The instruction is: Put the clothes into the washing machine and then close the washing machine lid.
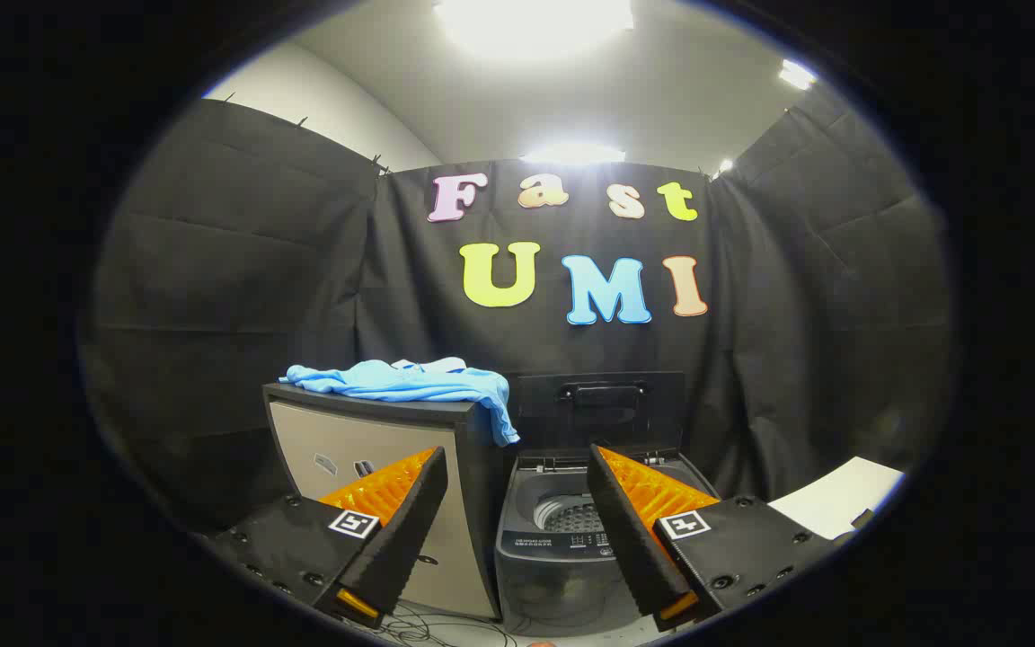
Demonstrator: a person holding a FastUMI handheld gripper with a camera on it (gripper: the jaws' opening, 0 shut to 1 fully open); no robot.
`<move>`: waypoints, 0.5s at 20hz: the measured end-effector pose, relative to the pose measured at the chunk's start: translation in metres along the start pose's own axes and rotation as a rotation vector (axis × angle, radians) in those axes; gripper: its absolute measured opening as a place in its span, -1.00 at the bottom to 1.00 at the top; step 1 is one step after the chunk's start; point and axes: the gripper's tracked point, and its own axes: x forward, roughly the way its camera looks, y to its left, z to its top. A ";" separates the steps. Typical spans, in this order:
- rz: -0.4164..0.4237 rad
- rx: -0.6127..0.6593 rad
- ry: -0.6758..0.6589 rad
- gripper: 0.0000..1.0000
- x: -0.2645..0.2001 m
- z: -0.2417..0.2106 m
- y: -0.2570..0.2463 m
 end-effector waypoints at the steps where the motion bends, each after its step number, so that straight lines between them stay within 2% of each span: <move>1: 0.000 0.002 0.001 0.94 0.001 -0.001 -0.001; 10: -0.008 -0.009 0.033 0.94 0.001 -0.011 -0.006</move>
